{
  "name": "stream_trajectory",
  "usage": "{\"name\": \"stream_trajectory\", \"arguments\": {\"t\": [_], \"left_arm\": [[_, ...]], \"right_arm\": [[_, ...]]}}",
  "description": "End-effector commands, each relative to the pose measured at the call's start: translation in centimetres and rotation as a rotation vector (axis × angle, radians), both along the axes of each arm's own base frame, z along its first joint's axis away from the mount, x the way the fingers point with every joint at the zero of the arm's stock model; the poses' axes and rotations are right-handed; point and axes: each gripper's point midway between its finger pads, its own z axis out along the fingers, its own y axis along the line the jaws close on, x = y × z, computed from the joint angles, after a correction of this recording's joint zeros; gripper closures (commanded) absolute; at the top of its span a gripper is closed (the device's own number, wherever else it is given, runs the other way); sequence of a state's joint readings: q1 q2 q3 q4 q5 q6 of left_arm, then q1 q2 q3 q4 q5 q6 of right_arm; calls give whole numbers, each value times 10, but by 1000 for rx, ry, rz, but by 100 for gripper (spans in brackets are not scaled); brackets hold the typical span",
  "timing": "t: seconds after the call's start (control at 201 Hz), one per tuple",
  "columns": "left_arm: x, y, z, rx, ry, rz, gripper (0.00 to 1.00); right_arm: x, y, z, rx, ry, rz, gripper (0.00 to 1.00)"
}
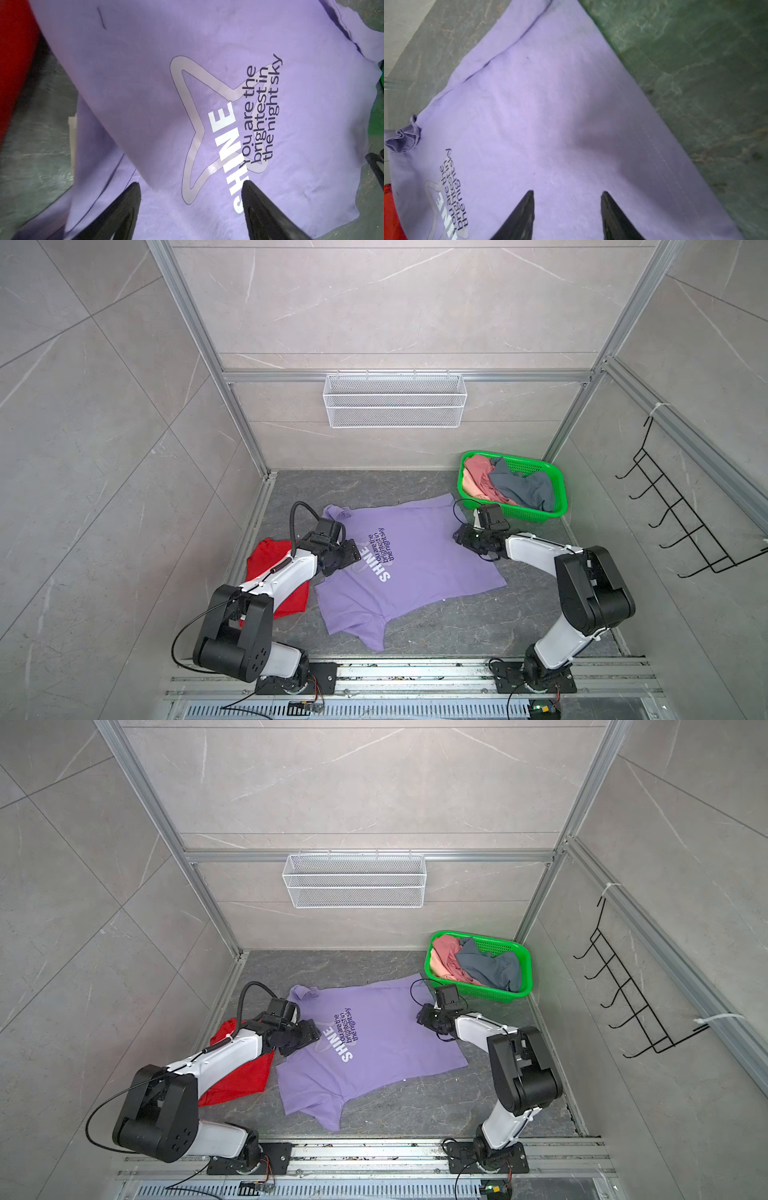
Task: Fold and stack the t-shirts
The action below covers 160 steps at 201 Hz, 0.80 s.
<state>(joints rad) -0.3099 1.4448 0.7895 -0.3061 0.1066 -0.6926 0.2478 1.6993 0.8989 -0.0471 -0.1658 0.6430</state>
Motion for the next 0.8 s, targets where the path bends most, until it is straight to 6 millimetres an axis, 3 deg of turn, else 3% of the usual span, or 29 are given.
{"name": "stream_trajectory", "arguments": {"t": [0.0,0.294,0.538,0.657,0.792], "left_arm": [[13,-12,-6,-57,-21,18,21],[25,-46,-29,-42,26,-54,21],[54,-76,-46,-31,58,-130,21],[76,-75,-38,44,38,-161,21],[93,-71,-3,132,-38,-230,21]], "right_arm": [[-3,-9,-13,-18,20,-72,47],[-36,-53,-48,-90,153,-249,48],[-55,-89,-41,-75,153,-374,49],[-55,-88,-35,-57,128,-344,48],[-41,-73,-9,1,41,-249,48]]}}
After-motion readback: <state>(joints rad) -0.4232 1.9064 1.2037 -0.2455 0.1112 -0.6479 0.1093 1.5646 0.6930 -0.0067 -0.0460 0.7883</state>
